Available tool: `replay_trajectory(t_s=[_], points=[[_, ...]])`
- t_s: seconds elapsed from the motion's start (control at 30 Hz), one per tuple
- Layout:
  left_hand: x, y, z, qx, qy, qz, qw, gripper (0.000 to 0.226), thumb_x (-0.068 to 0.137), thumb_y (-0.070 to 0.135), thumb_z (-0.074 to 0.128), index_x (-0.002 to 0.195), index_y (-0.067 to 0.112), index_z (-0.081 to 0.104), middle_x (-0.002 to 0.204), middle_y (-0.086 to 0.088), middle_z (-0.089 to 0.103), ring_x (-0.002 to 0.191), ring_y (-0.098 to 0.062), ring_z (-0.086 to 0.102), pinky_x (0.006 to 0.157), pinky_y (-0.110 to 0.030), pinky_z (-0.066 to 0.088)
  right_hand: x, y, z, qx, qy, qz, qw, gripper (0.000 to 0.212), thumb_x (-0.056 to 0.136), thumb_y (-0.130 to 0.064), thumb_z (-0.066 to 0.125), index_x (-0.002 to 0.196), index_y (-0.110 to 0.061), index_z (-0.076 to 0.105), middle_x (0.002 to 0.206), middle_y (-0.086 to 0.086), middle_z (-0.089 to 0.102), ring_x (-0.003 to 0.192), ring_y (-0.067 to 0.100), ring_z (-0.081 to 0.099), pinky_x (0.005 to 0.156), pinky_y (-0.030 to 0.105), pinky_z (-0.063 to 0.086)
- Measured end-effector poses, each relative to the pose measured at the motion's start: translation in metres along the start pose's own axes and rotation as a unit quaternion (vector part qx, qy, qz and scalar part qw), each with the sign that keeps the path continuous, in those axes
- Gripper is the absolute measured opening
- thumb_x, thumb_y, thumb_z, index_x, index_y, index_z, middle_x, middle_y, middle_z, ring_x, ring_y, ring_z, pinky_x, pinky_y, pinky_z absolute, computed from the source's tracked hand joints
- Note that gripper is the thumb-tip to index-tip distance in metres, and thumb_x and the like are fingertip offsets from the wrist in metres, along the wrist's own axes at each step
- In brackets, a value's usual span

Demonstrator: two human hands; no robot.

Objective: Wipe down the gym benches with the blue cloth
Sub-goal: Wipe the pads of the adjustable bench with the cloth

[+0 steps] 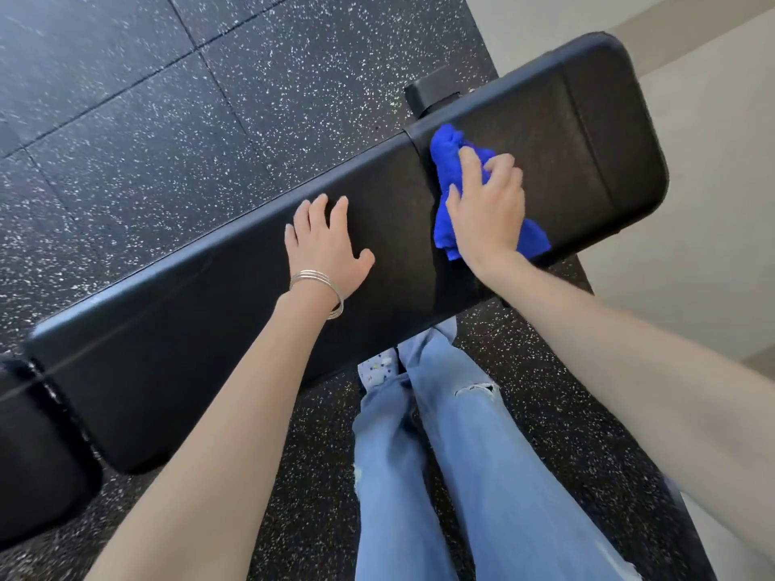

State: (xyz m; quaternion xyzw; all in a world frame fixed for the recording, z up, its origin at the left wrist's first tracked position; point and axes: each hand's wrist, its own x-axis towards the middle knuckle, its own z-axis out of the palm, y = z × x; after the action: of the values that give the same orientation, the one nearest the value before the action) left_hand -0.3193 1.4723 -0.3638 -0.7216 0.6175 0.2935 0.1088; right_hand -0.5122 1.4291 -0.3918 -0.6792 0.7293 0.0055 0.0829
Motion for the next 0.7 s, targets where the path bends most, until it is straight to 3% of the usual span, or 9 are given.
replay_trajectory(t_s=[0.07, 0.17, 0.3, 0.43, 0.57, 0.7], points=[[-0.019, -0.004, 0.002, 0.006, -0.012, 0.0, 1.0, 0.075, 0.087, 0.039, 0.055, 0.149, 0.018, 0.018, 0.156, -0.01, 0.013, 0.145, -0.03, 0.006, 0.118, -0.047, 0.01, -0.027, -0.013, 0.004, -0.03, -0.011, -0.085, 0.996, 0.049, 0.071, -0.026, 0.074, 0.116, -0.015, 0.059, 0.091, 0.015, 0.057, 0.071, 0.032, 0.054, 0.054, 0.034, 0.044], [-0.06, -0.014, -0.005, 0.028, -0.039, -0.001, 0.999, 0.077, 0.087, 0.043, 0.053, 0.15, 0.02, 0.014, 0.157, -0.008, 0.013, 0.145, -0.029, 0.004, 0.117, -0.048, 0.011, -0.069, -0.027, 0.002, -0.106, -0.049, -0.218, 0.969, 0.059, 0.057, -0.032, 0.085, 0.111, -0.021, 0.065, 0.085, 0.01, 0.06, 0.066, 0.026, 0.056, 0.049, 0.029, 0.042], [-0.108, -0.035, -0.044, 0.081, -0.039, 0.022, 0.996, 0.075, 0.089, 0.047, 0.048, 0.15, 0.021, 0.012, 0.156, -0.006, 0.015, 0.145, -0.03, 0.003, 0.117, -0.049, 0.01, -0.102, -0.042, -0.037, -0.099, 0.007, -0.326, 0.94, 0.066, 0.057, -0.017, 0.077, 0.116, -0.02, 0.047, 0.086, 0.012, 0.058, 0.066, 0.027, 0.054, 0.05, 0.029, 0.04], [-0.139, -0.045, -0.102, 0.135, 0.004, 0.044, 0.99, 0.074, 0.091, 0.051, 0.043, 0.15, 0.022, 0.011, 0.157, -0.006, 0.015, 0.146, -0.03, 0.004, 0.118, -0.05, 0.009, -0.106, -0.053, -0.103, -0.095, 0.063, -0.363, 0.925, 0.06, 0.062, -0.026, 0.076, 0.114, -0.019, 0.047, 0.085, 0.011, 0.06, 0.065, 0.027, 0.055, 0.05, 0.028, 0.04], [-0.162, -0.038, -0.162, 0.128, 0.076, 0.046, 0.988, 0.072, 0.09, 0.053, 0.041, 0.15, 0.022, 0.014, 0.156, -0.006, 0.018, 0.146, -0.029, 0.005, 0.118, -0.05, 0.008, -0.089, -0.062, -0.177, -0.129, 0.098, -0.376, 0.912, 0.047, 0.067, -0.028, 0.079, 0.111, -0.022, 0.063, 0.087, 0.009, 0.06, 0.067, 0.027, 0.055, 0.051, 0.029, 0.039], [-0.187, -0.021, -0.217, 0.119, 0.14, 0.06, 0.981, 0.071, 0.09, 0.054, 0.04, 0.15, 0.024, 0.015, 0.155, -0.005, 0.021, 0.146, -0.029, 0.005, 0.117, -0.051, 0.007, -0.073, -0.077, -0.25, -0.139, 0.142, -0.377, 0.904, 0.042, 0.071, -0.028, 0.078, 0.111, -0.026, 0.065, 0.09, 0.009, 0.062, 0.071, 0.027, 0.056, 0.055, 0.03, 0.042]])
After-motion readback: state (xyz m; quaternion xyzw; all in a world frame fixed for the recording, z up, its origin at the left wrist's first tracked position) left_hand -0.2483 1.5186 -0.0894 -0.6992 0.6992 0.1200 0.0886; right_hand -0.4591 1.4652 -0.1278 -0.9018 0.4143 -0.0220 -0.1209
